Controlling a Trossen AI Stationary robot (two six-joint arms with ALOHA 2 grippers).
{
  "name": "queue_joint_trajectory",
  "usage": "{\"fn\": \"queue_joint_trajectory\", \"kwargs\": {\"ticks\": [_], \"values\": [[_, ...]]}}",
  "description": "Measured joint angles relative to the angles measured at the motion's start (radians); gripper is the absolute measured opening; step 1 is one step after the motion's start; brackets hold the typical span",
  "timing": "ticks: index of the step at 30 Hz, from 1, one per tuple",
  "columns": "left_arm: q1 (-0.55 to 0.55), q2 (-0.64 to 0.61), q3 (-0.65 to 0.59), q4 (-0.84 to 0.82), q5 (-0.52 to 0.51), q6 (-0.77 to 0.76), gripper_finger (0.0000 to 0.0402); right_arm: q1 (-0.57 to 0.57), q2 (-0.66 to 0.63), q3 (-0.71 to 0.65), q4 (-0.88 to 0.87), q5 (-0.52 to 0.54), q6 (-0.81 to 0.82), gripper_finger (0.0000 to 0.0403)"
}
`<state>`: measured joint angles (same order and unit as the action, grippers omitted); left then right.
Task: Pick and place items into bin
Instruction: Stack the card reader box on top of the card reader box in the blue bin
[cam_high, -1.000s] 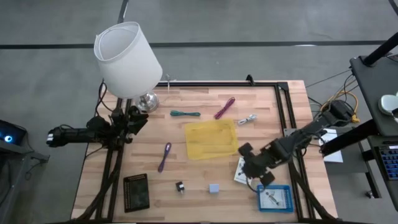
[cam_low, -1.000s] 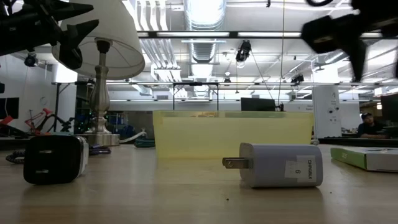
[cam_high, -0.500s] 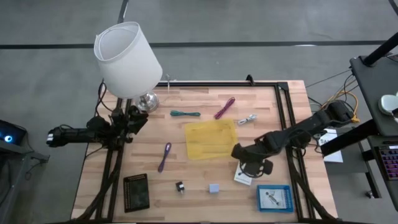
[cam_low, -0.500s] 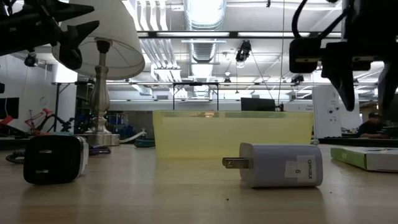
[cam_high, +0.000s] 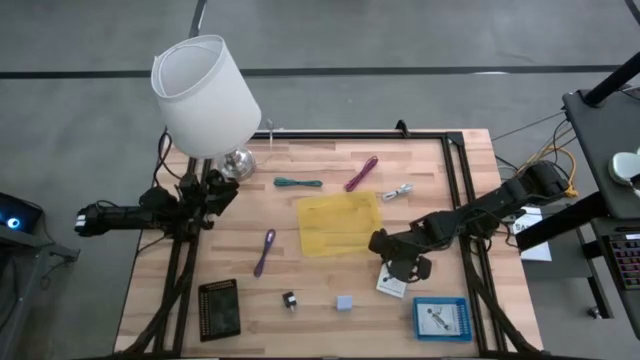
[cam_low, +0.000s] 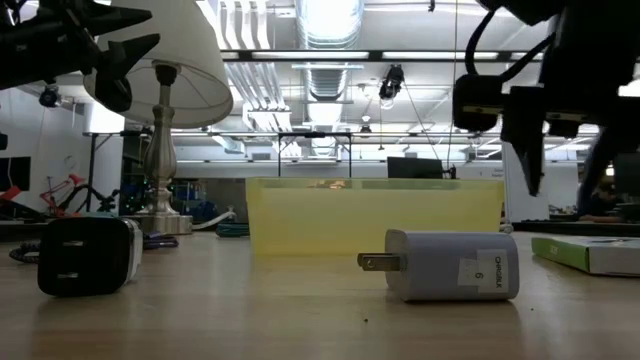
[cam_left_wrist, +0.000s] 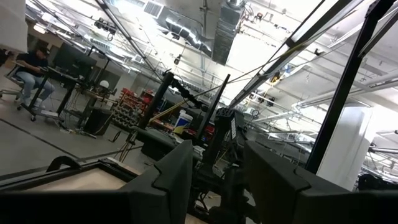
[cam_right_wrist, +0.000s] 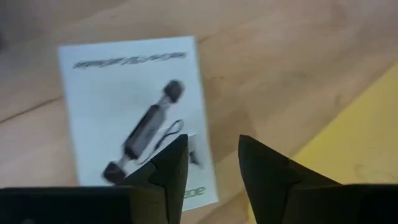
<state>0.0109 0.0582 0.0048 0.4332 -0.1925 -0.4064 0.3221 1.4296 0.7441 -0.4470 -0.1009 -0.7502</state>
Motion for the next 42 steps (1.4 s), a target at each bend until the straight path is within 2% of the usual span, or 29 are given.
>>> {"fn": "queue_joint_trajectory", "kwargs": {"ticks": [5, 9, 16, 22, 26, 31, 34, 42], "values": [[0.0, 0.0, 0.0, 0.0, 0.0, 0.0, 0.013, -0.025, 0.0, -0.003, 0.068, -0.004, 0.028, 0.0129], [0.0, 0.0, 0.0, 0.0, 0.0, 0.0, 0.013, -0.041, 0.011, -0.013, 0.109, -0.015, 0.009, 0.0149], [0.0, 0.0, 0.0, 0.003, 0.0, -0.004, 0.013, -0.045, 0.094, -0.015, 0.099, -0.012, -0.01, 0.02], [0.0, -0.002, 0.0, 0.004, 0.0, -0.006, 0.013, -0.051, 0.111, -0.007, 0.069, -0.004, 0.002, 0.0209], [0.0, -0.001, 0.0, 0.004, -0.005, -0.006, 0.013, -0.051, 0.103, -0.007, 0.05, -0.011, -0.037, 0.0202], [0.0, -0.001, 0.0, 0.003, -0.006, -0.006, 0.013, -0.052, 0.131, -0.005, 0.023, -0.086, -0.068, 0.0182], [0.0, -0.002, 0.0, 0.003, -0.007, -0.006, 0.013, -0.053, 0.149, 0.001, 0.006, -0.095, -0.068, 0.0166], [0.0, -0.002, 0.0, 0.003, -0.007, -0.006, 0.013, -0.052, 0.154, 0.01, -0.028, -0.102, -0.055, 0.0093]]}}
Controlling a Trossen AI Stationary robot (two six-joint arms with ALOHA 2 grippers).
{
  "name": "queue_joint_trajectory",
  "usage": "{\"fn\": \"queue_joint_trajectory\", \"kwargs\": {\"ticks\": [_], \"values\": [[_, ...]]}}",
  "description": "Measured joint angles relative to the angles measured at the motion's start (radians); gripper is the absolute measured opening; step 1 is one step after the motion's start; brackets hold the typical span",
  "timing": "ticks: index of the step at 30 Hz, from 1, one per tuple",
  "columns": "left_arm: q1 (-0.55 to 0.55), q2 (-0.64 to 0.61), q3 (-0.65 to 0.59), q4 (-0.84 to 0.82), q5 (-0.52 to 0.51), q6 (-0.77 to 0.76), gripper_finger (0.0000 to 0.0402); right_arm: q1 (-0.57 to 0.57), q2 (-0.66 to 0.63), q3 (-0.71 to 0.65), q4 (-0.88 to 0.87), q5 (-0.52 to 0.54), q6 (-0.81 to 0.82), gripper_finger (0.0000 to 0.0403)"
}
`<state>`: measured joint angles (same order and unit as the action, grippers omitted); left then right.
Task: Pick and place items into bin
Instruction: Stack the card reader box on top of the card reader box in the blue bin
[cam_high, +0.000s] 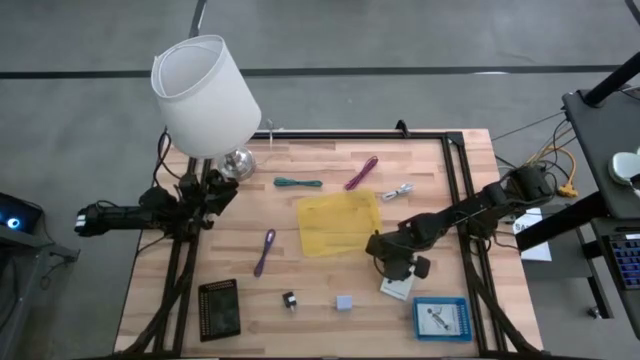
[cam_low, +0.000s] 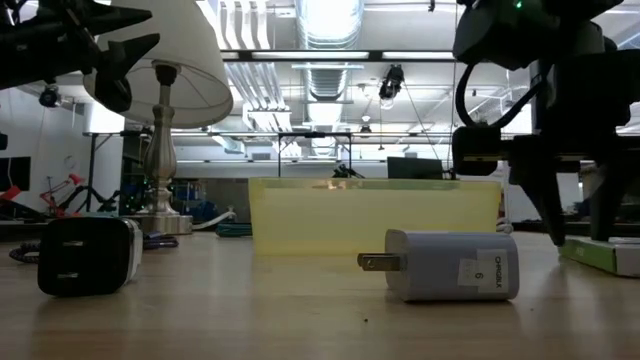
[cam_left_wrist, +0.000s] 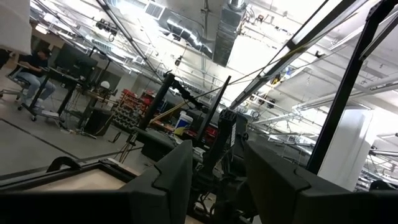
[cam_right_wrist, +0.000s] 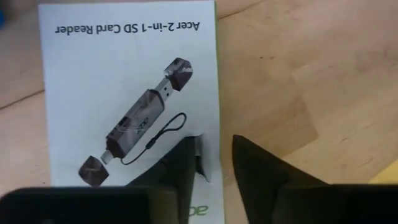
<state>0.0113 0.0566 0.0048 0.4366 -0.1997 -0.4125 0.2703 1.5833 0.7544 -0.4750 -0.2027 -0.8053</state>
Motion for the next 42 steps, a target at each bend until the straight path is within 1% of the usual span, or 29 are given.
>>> {"fn": "queue_joint_trajectory", "kwargs": {"ticks": [5, 8, 10, 16, 23, 28, 34, 42], "values": [[0.0, 0.0, 0.0, 0.0, 0.0, 0.0, 0.013, -0.001, 0.002, -0.001, -0.056, -0.002, 0.024, 0.0039], [0.0, 0.0, 0.0, 0.0, 0.0, 0.0, 0.013, -0.002, 0.002, -0.001, -0.069, -0.022, 0.025, 0.0019], [0.0, 0.0, 0.0, 0.0, 0.0, 0.0, 0.013, -0.001, 0.002, -0.001, -0.072, -0.03, 0.029, 0.0013], [0.0, 0.0, 0.0, 0.0, 0.0, 0.0, 0.013, -0.001, 0.002, -0.001, -0.084, -0.034, 0.097, 0.001], [0.0, 0.0, 0.0, 0.0, 0.0, 0.0, 0.013, 0.0, 0.001, 0.027, -0.202, -0.052, 0.255, 0.0009], [0.0, 0.0, 0.0, 0.0, 0.0, 0.0, 0.013, 0.0, 0.0, 0.052, -0.215, -0.065, 0.324, 0.0009], [0.0, 0.0, 0.0, 0.0, 0.0, 0.0, 0.013, 0.0, -0.002, 0.102, -0.277, -0.068, 0.342, 0.0009], [0.0, 0.0, 0.0, 0.0, 0.001, 0.0, 0.013, -0.006, -0.005, 0.21, -0.439, -0.096, 0.462, 0.0009]]}}
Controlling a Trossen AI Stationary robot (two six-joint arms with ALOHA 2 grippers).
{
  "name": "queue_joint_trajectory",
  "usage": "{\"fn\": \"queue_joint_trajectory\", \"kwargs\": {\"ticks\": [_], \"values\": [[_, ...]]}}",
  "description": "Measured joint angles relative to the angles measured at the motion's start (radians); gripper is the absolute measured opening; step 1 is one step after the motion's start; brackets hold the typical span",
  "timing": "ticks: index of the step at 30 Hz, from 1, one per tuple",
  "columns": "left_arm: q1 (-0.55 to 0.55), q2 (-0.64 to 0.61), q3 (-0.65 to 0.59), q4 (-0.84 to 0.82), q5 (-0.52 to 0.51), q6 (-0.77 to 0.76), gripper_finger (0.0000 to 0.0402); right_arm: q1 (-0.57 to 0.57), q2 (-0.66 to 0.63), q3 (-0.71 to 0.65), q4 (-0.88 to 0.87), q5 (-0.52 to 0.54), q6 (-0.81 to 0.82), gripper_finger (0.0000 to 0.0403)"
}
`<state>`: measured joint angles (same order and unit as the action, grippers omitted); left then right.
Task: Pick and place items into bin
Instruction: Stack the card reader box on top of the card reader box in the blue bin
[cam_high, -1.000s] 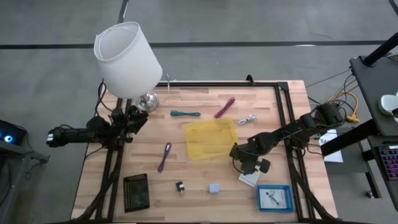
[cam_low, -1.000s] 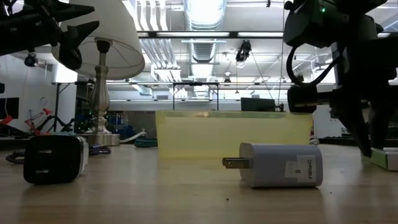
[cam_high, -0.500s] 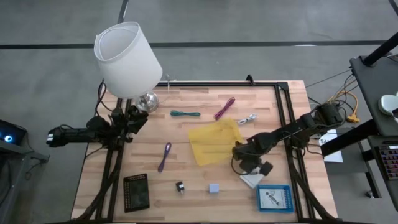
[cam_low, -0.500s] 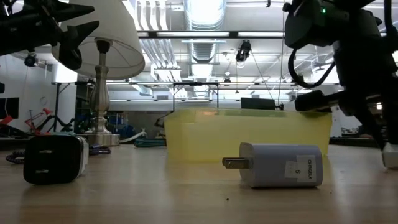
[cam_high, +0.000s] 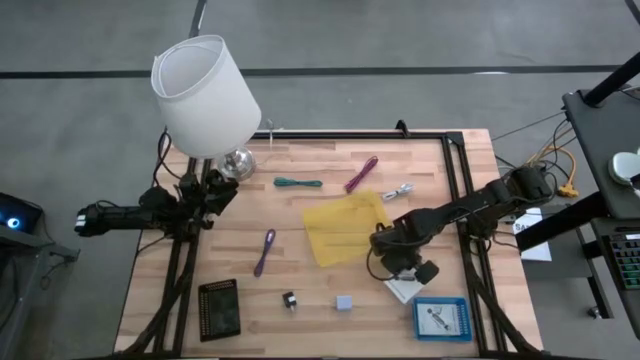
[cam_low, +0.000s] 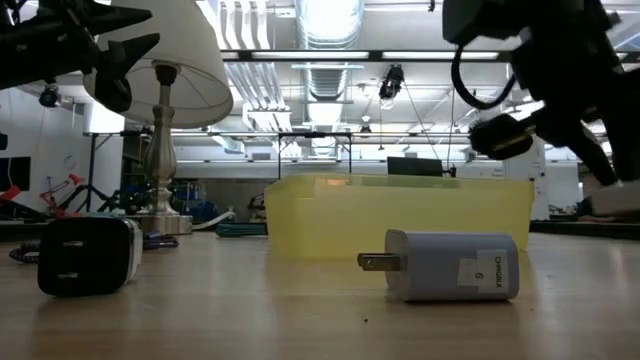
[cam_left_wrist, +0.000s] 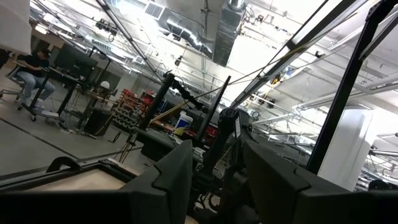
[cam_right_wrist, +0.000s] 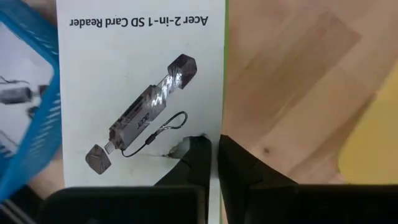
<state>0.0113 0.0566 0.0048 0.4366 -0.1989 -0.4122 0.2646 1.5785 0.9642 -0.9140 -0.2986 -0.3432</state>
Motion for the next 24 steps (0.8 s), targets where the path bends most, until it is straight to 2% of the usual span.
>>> {"fn": "queue_joint_trajectory", "kwargs": {"ticks": [7, 12, 16, 19, 24], "values": [[0.0, 0.0, 0.0, 0.0, 0.0, 0.0, 0.013, -0.001, -0.041, 0.072, -0.104, -0.056, 0.143, 0.0009], [0.0, 0.0, 0.0, 0.0, 0.0, 0.0, 0.013, 0.002, -0.13, 0.031, -0.103, -0.128, 0.423, 0.0009], [0.0, 0.0, 0.0, -0.001, 0.0, 0.0, 0.013, 0.042, -0.251, -0.012, -0.085, -0.123, 0.626, 0.0009], [0.0, 0.0, 0.0, -0.001, 0.0, 0.0, 0.013, 0.1, -0.343, -0.039, -0.045, -0.079, 0.785, 0.0009], [0.0, 0.0, 0.0, -0.001, 0.0, 0.0, 0.013, 0.25, -0.445, -0.052, -0.042, 0.094, 0.981, 0.0009]]}}
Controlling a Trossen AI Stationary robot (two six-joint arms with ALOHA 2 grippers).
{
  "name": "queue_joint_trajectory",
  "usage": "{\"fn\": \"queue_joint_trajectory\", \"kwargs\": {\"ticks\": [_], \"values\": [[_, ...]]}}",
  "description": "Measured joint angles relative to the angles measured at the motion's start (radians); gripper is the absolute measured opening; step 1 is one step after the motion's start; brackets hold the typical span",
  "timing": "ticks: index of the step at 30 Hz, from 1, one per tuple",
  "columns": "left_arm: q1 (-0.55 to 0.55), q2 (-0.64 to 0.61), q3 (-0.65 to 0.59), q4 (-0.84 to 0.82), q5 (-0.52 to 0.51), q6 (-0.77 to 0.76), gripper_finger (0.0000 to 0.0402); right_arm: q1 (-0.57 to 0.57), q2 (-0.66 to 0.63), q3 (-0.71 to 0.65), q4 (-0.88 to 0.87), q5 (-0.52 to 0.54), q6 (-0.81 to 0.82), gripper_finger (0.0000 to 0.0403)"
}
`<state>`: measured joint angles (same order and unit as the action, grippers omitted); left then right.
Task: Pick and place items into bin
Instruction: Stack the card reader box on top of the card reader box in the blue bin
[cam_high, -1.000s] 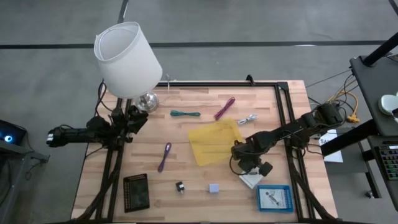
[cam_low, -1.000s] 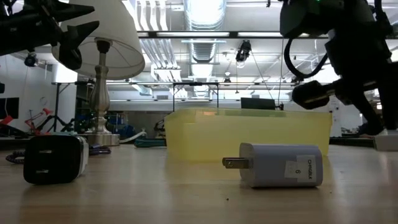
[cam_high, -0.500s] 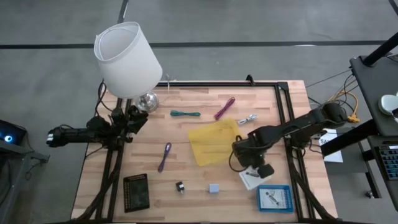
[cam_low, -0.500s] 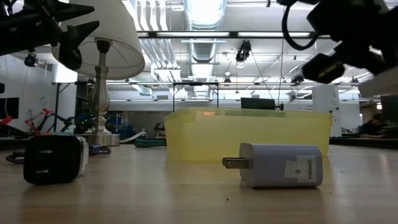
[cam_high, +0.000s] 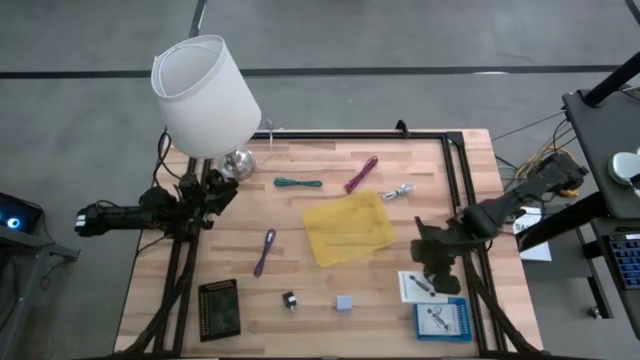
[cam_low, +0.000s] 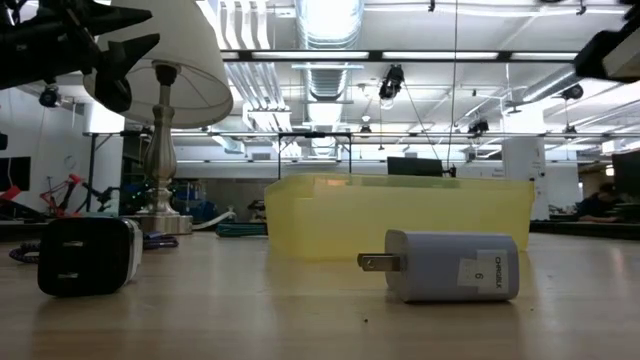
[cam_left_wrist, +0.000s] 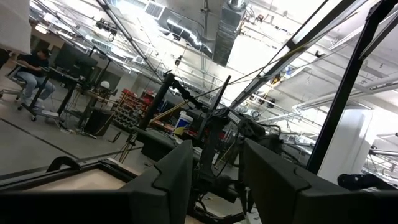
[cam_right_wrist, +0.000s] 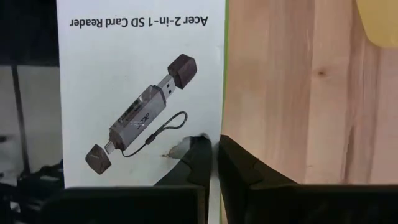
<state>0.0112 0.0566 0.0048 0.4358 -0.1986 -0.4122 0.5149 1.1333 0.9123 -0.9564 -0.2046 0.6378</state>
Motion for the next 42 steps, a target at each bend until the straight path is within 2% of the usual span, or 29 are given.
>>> {"fn": "queue_joint_trajectory", "kwargs": {"ticks": [3, 9, 17, 23, 31, 38, 42], "values": [[0.0, 0.0, 0.0, 0.0, 0.0, 0.0, 0.013, 0.087, -0.02, -0.005, 0.002, 0.055, 0.109, 0.0009], [0.0, 0.002, 0.0, 0.0, 0.0, 0.0, 0.013, 0.262, -0.005, -0.028, 0.013, 0.054, 0.331, 0.0008], [0.0, 0.002, 0.0, 0.0, 0.0, 0.0, 0.013, 0.447, 0.034, -0.058, 0.102, 0.134, 0.486, 0.0008], [0.0, 0.002, 0.0, 0.0, 0.0, 0.0, 0.013, 0.467, 0.138, -0.066, 0.11, 0.145, 0.514, 0.0008], [0.0, 0.001, 0.0, 0.0, -0.001, 0.0, 0.013, 0.483, 0.23, -0.066, 0.131, 0.149, 0.466, 0.0008], [0.0, 0.002, 0.0, 0.0, 0.0, 0.0, 0.013, 0.482, 0.245, -0.066, 0.134, 0.157, 0.462, 0.0012], [0.0, 0.002, 0.0, 0.0, 0.0, 0.0, 0.013, 0.482, 0.236, -0.066, 0.134, 0.143, 0.458, 0.0034]]}}
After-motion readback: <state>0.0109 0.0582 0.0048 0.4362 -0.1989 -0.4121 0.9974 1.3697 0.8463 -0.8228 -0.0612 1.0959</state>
